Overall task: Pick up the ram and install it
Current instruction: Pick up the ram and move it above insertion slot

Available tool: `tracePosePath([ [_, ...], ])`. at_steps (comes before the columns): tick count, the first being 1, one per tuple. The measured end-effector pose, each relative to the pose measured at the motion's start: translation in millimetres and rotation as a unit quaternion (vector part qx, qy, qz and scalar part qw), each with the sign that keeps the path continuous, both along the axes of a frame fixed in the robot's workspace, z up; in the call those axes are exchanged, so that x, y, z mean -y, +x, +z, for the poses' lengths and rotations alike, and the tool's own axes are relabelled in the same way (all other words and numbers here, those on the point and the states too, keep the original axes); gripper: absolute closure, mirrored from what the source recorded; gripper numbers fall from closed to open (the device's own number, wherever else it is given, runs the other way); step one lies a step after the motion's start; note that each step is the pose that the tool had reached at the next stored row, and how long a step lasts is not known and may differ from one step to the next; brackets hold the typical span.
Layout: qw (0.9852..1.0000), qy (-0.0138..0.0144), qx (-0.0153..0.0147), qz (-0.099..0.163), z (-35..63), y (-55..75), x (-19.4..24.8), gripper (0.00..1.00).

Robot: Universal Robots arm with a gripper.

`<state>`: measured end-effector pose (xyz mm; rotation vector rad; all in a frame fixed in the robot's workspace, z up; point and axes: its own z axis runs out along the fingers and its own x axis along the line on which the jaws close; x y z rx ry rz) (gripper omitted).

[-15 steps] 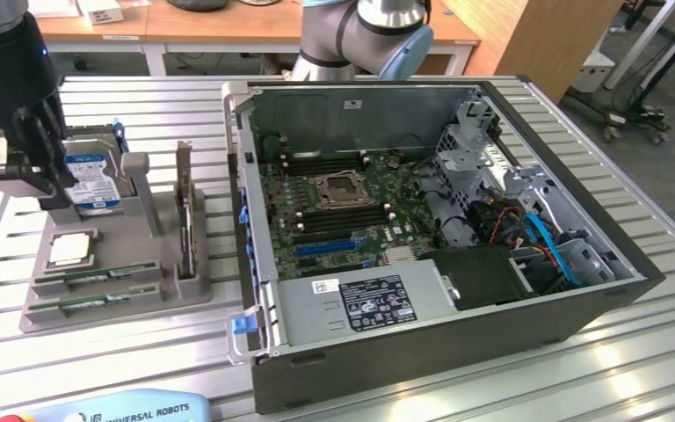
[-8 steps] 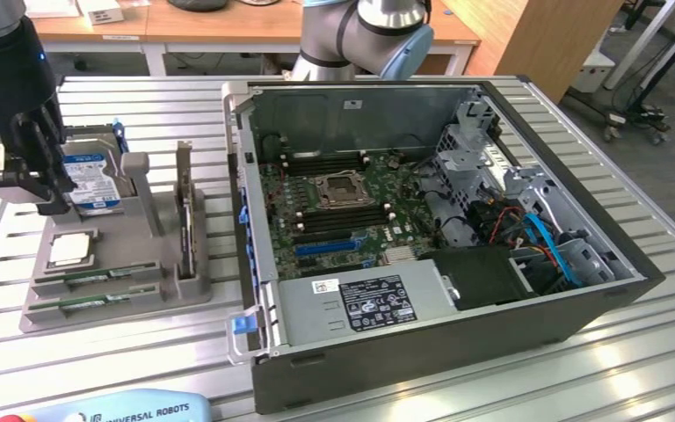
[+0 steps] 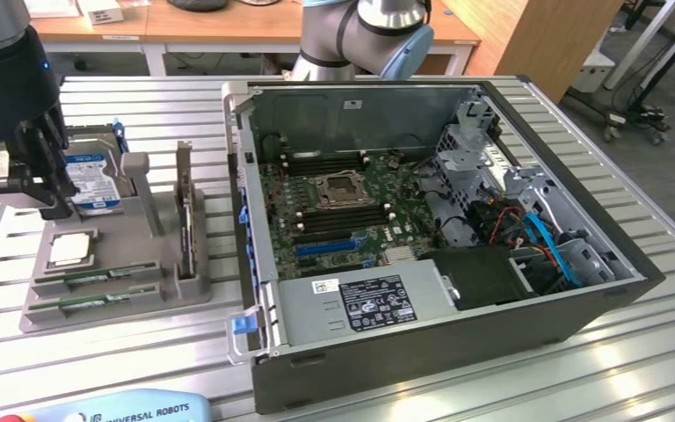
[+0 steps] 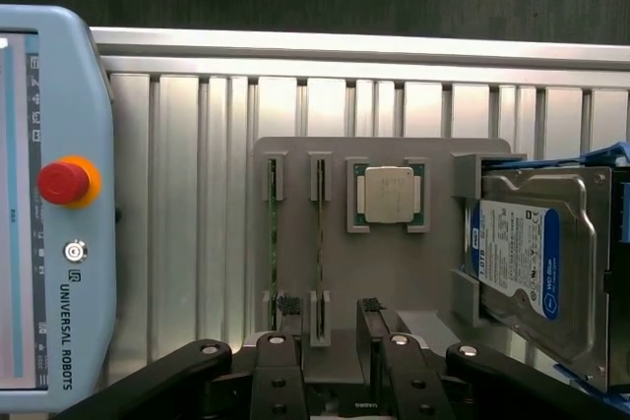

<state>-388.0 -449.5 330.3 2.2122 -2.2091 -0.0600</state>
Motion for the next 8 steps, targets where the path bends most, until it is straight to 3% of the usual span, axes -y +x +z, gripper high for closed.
tracePosePath([
  [8, 1.0, 0.0, 0.0, 0.0, -0.3, 0.0, 0.0, 0.65],
])
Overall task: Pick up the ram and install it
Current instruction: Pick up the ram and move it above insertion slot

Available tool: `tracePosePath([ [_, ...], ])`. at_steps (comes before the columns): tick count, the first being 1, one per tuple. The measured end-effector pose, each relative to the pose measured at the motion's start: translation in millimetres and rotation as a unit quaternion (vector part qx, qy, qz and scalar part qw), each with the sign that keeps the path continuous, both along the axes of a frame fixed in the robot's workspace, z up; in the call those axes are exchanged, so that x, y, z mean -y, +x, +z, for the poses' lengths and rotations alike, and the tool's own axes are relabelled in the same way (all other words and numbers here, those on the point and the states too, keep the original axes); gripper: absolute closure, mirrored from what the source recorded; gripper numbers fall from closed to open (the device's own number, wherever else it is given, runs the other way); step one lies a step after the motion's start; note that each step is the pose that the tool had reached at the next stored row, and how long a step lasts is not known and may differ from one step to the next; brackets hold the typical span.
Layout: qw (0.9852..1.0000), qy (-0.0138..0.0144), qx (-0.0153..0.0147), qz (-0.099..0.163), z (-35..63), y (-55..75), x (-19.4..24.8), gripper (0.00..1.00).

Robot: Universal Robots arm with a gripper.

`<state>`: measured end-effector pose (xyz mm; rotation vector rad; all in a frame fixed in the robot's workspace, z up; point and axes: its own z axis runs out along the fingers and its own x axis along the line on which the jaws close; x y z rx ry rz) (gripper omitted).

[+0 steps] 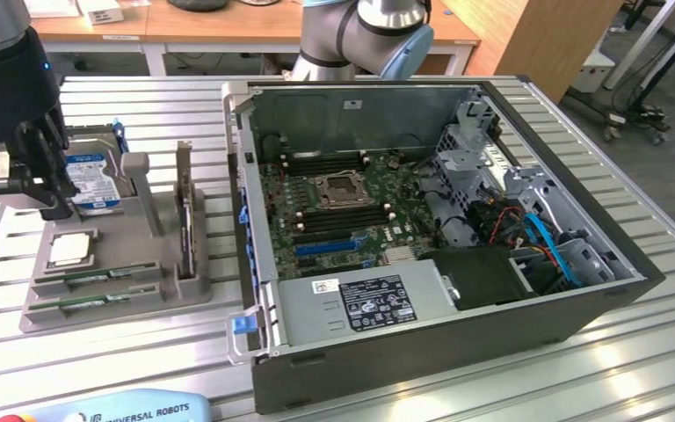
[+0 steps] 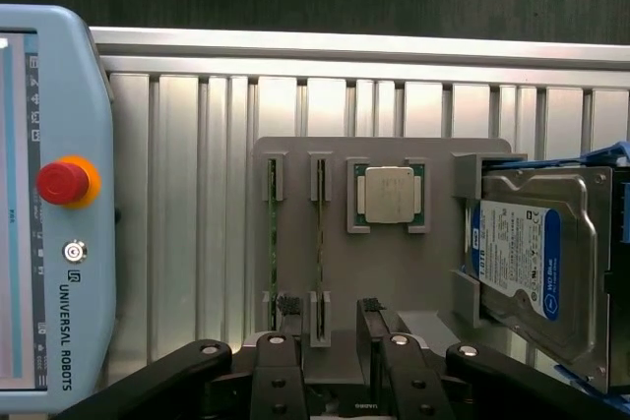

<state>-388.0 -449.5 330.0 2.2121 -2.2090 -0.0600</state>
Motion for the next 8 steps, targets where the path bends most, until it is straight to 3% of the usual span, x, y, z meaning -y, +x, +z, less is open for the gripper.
tracePosePath([
  [8, 1.0, 0.0, 0.0, 0.0, -7.4, 0.0, 0.0, 0.65],
])
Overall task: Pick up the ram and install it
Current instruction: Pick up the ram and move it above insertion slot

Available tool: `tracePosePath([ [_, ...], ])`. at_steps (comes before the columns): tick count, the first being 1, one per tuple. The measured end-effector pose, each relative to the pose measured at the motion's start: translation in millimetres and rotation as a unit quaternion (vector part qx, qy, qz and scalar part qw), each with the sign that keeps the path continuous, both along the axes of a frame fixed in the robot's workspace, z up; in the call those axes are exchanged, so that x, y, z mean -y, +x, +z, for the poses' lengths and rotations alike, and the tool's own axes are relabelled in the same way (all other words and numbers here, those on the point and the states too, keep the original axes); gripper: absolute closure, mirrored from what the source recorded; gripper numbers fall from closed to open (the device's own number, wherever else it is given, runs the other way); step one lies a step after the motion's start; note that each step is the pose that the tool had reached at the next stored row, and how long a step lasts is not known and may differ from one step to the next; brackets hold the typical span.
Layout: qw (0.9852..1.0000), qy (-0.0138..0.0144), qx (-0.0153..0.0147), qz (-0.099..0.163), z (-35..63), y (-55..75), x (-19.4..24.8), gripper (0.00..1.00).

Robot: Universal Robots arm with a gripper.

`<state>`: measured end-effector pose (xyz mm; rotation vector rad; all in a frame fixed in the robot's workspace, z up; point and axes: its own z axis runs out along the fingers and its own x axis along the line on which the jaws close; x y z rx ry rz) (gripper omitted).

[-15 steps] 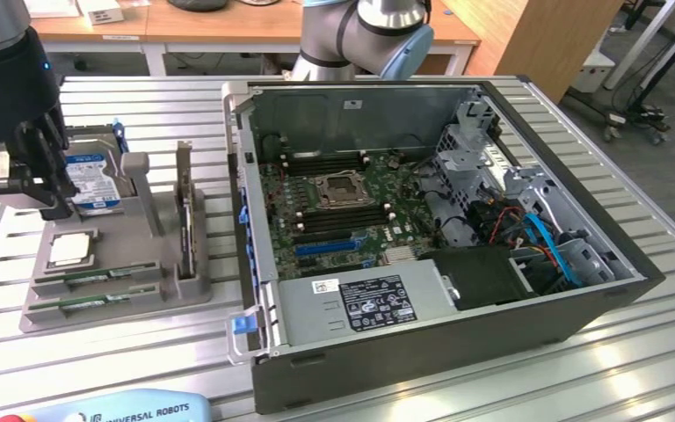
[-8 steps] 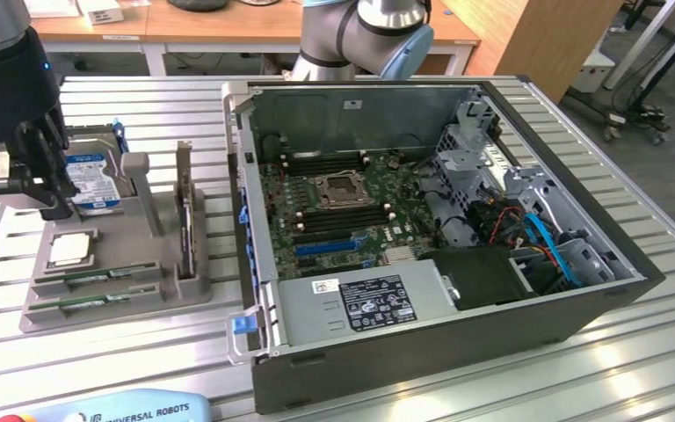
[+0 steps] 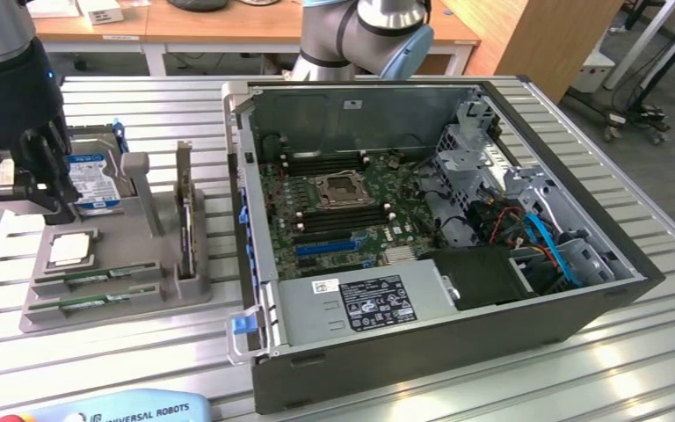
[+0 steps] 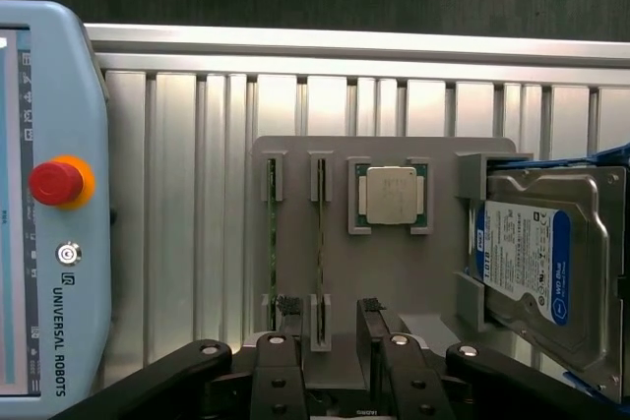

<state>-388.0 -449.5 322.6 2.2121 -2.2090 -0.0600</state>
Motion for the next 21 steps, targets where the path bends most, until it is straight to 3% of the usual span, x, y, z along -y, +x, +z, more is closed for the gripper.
tracePosePath([
  [21, 1.0, 0.0, 0.0, 0.0, -6.2, 0.0, 0.2, 0.65],
])
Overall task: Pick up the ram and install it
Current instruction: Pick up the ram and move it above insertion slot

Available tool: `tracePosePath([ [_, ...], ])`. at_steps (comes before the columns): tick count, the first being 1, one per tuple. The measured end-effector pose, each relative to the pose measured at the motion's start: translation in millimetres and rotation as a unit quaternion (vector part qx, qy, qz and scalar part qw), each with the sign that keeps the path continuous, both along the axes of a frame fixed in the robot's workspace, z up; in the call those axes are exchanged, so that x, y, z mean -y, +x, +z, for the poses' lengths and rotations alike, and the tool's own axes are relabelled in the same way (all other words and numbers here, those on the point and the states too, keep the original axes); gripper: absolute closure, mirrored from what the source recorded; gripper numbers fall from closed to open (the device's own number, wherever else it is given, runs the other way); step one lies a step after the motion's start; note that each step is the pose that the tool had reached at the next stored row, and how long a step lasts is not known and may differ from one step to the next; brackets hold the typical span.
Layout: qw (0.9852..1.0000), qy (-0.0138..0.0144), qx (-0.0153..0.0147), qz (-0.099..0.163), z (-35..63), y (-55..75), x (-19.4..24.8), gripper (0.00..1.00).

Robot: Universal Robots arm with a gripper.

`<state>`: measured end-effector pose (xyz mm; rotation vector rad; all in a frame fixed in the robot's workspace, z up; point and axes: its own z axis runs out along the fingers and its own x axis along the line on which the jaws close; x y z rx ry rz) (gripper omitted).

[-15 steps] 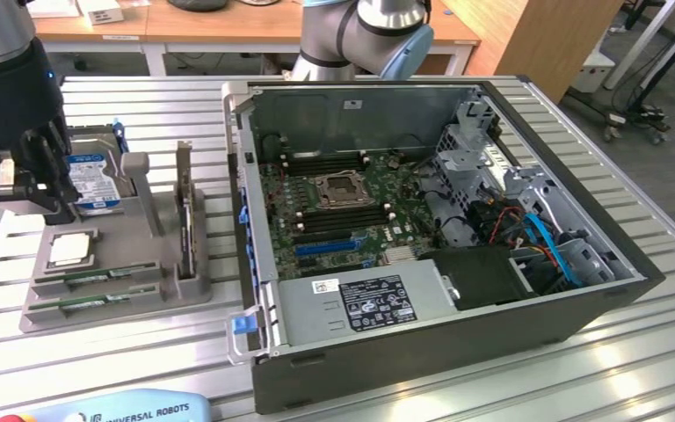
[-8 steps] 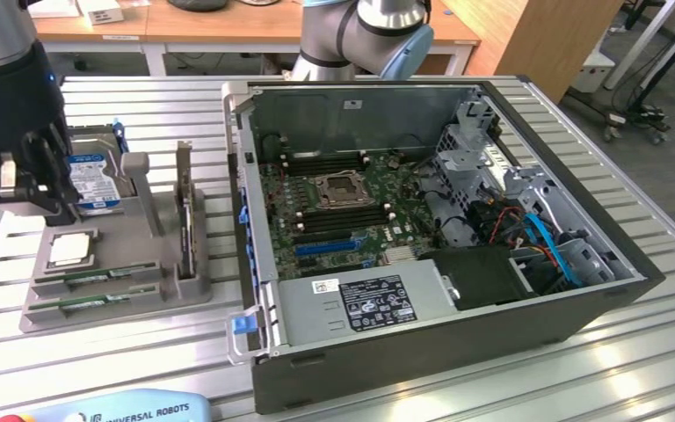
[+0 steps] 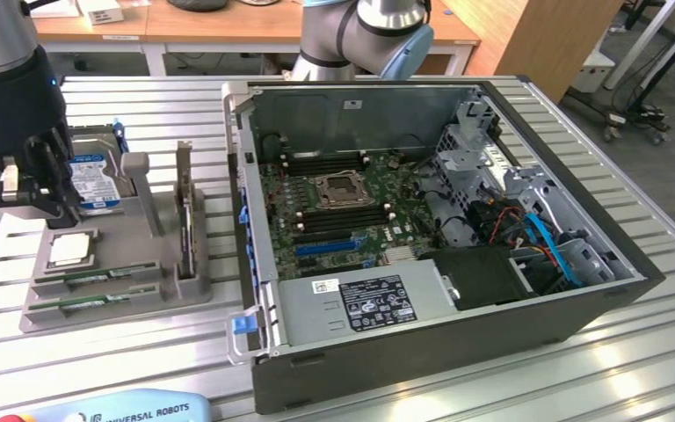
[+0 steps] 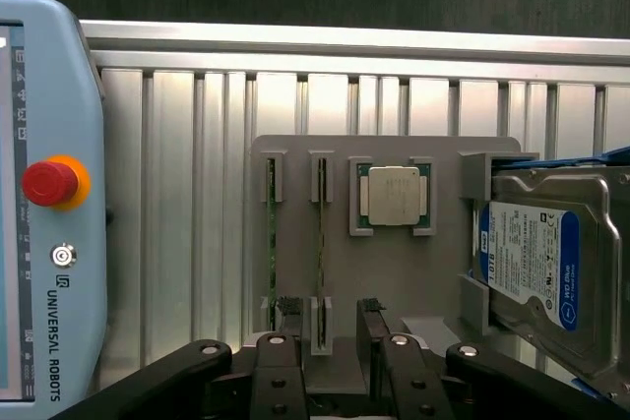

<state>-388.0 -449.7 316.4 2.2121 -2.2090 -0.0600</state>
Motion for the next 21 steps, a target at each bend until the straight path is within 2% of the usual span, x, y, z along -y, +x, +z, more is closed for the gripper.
tracePosePath([
  [13, 1.0, 0.0, 0.0, 0.0, 0.0, 0.0, 0.9, 0.65],
  [21, 1.0, 0.0, 0.0, 0.0, 0.0, 0.0, 3.1, 0.65],
])
